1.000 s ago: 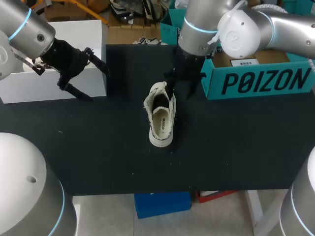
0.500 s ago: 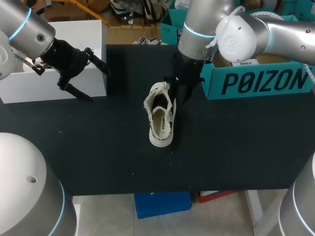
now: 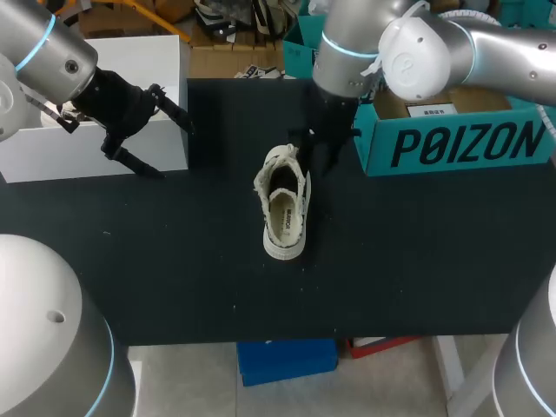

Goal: Take the shoe out of the shoebox, open the shoe tongue, remove and reinsert the insole, then place the shoe into the shoebox

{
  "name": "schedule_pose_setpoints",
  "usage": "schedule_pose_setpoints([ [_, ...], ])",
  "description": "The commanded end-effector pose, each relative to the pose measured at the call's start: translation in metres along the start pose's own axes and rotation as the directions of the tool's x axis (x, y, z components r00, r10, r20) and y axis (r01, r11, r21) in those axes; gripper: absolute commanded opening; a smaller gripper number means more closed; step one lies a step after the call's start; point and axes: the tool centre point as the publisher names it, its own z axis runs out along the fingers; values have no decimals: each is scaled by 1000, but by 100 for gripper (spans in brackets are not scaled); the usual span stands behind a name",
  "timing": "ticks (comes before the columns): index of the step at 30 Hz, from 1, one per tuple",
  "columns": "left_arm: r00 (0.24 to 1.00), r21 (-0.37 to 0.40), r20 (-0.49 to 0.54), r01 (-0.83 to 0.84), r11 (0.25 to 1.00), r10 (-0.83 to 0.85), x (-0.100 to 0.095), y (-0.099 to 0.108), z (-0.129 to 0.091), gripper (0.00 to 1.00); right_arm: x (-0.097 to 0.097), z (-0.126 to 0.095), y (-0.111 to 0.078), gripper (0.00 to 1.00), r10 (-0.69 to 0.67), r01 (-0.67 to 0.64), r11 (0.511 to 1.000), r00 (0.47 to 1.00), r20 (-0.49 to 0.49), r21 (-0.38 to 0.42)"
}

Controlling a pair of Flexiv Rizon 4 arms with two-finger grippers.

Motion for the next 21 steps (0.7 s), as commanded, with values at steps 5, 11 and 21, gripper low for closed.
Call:
schedule_pose_setpoints([
  [5,1000,-3,0,-2,1000,2,1,-1,-1,100,5,-9,-1,34,-1,1,1000,1000,20,-2],
  [11,1000,-3,0,-2,1000,2,1,-1,-1,100,11,-4,-3,33,0,0,1000,1000,17,3],
  [21,1000,-3,0,-2,1000,2,1,-1,-1,100,22,6,-5,32,1,-1,1000,1000,3,14],
])
